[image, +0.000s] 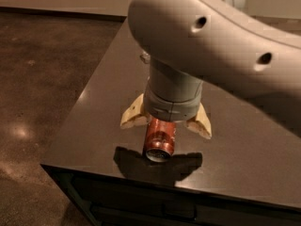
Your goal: Pick coke can
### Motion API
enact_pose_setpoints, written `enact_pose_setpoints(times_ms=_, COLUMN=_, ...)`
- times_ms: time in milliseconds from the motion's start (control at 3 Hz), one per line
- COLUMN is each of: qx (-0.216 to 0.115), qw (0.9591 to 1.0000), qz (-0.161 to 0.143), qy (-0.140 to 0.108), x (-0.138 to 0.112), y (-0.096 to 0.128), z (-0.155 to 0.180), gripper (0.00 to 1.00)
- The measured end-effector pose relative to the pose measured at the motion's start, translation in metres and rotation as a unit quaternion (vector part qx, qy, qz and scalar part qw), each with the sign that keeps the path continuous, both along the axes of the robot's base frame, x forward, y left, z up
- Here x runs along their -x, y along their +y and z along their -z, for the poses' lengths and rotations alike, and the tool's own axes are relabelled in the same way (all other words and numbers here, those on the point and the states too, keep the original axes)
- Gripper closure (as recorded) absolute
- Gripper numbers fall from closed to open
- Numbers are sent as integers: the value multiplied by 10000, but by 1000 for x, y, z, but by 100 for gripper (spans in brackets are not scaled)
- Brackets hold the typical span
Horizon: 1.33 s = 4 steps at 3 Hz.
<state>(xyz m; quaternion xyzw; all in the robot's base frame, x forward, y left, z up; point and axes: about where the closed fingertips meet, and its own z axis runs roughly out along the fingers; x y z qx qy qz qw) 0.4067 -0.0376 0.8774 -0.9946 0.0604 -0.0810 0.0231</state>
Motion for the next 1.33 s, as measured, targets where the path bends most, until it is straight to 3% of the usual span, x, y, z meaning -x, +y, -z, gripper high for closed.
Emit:
enact_pose_setpoints(times_ms=667, qx=198, qw=9996, qz=60, qy=189, x=1, y=5, z=17, gripper=0)
enact_pose_setpoints(times_ms=1333, qx=296, qw=9987, qz=242, qy=339, x=-5, y=8, z=26, gripper=40)
